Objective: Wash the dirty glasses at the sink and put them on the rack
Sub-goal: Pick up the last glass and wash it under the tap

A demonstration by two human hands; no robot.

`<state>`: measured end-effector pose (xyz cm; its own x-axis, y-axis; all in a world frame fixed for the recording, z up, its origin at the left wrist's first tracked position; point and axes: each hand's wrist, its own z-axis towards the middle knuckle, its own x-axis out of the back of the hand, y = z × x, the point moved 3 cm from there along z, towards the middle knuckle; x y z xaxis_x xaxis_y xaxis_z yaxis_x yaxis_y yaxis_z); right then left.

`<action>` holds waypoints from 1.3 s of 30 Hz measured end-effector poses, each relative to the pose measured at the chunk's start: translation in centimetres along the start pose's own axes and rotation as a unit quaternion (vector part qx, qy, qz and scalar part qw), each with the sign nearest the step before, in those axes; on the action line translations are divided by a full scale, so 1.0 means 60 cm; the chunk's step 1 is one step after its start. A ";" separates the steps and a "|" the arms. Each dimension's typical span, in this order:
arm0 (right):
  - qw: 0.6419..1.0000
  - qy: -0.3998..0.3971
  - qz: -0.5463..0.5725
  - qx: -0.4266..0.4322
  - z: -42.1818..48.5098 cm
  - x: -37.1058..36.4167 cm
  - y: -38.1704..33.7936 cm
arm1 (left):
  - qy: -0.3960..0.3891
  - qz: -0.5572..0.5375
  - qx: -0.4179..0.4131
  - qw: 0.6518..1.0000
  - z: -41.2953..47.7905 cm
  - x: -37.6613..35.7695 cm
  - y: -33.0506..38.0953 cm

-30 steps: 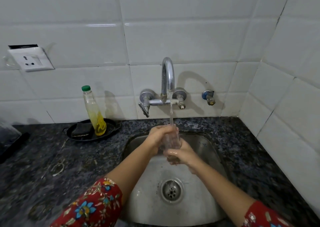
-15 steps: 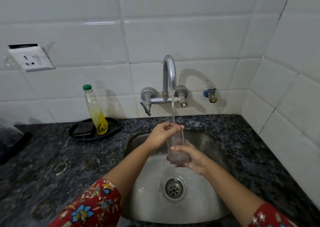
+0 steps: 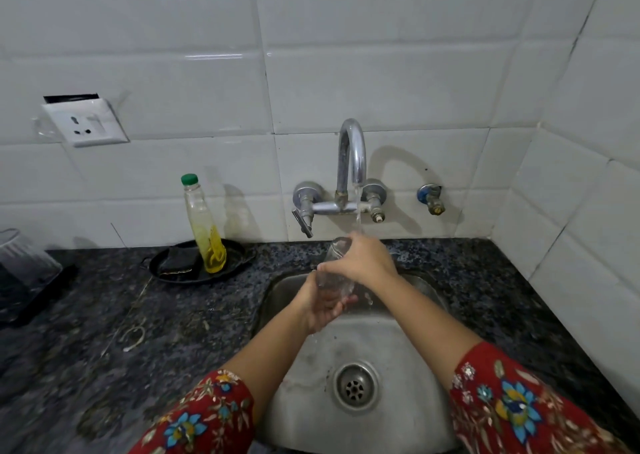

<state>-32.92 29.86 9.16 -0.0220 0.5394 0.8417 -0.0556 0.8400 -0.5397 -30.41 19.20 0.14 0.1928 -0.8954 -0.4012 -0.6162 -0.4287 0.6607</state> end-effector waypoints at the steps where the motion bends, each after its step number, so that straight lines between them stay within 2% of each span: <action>1: 1.000 0.005 0.002 0.003 -0.002 0.005 -0.002 | 0.002 -0.004 -0.007 1.000 -0.003 -0.003 0.003; 4: 0.998 0.022 0.058 0.003 -0.024 0.014 0.027 | 0.001 -0.020 -0.049 0.999 -0.014 -0.016 0.014; 7: 0.996 -0.011 0.091 -0.011 -0.059 0.001 0.083 | 0.004 -0.006 -0.114 0.994 -0.018 -0.028 0.026; 10: 0.995 -0.028 0.088 -0.032 -0.088 -0.033 0.120 | -0.020 0.100 -0.149 0.984 -0.024 -0.052 0.023; 11: 0.991 -0.035 0.124 -0.047 -0.095 -0.043 0.126 | -0.026 0.145 -0.159 0.976 -0.025 -0.060 0.020; 13: 0.954 -0.107 0.269 -0.080 -0.106 -0.059 0.131 | -0.036 0.219 -0.158 0.962 -0.030 -0.068 0.019; 14: 0.918 -0.163 0.350 -0.085 -0.110 -0.062 0.131 | -0.060 0.232 -0.137 0.961 -0.028 -0.067 0.019; 15: 0.872 -0.221 0.428 -0.090 -0.113 -0.064 0.132 | -0.100 0.221 -0.104 0.964 -0.024 -0.064 0.020; 16: 0.840 -0.257 0.467 -0.098 -0.118 -0.064 0.134 | -0.149 0.195 -0.077 0.966 -0.026 -0.062 0.021; 17: 0.823 -0.271 0.488 -0.104 -0.122 -0.064 0.132 | -0.163 0.179 -0.067 0.968 -0.021 -0.059 0.020; 18: 0.832 -0.261 0.477 -0.111 -0.121 -0.070 0.131 | -0.147 0.186 -0.082 0.968 -0.016 -0.056 0.019; 21: 0.935 -0.123 0.319 -0.096 -0.102 -0.083 0.122 | 0.008 0.260 -0.182 0.948 -0.017 -0.059 0.020; 22: 0.934 -0.117 0.325 -0.095 -0.099 -0.089 0.120 | 0.019 0.258 -0.193 0.947 -0.022 -0.061 0.020; 25: 0.869 -0.191 0.443 -0.110 -0.097 -0.095 0.121 | -0.027 0.245 -0.152 0.957 -0.037 -0.056 0.033; 26: 0.863 -0.193 0.454 -0.110 -0.094 -0.093 0.126 | -0.020 0.234 -0.143 0.962 -0.042 -0.048 0.041; 28: 0.869 -0.152 0.461 -0.095 -0.080 -0.087 0.128 | 0.041 0.187 -0.174 0.966 -0.042 -0.030 0.062; 31: 0.868 -0.109 0.476 -0.086 -0.062 -0.080 0.116 | 0.151 0.165 -0.275 0.935 -0.046 -0.021 0.094; 35: 0.887 -0.152 0.433 -0.055 -0.075 -0.092 0.105 | 0.166 0.182 -0.363 0.898 -0.050 -0.029 0.136; 39: 0.870 -0.098 0.468 -0.117 -0.074 -0.093 0.124 | 0.161 0.234 -0.385 0.878 -0.053 -0.039 0.148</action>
<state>-28.78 33.38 0.39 -0.1199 0.9928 0.0047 0.2819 0.0386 -0.9587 -33.89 17.11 8.99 0.3372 -0.9299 0.1471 -0.0112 0.1523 0.9883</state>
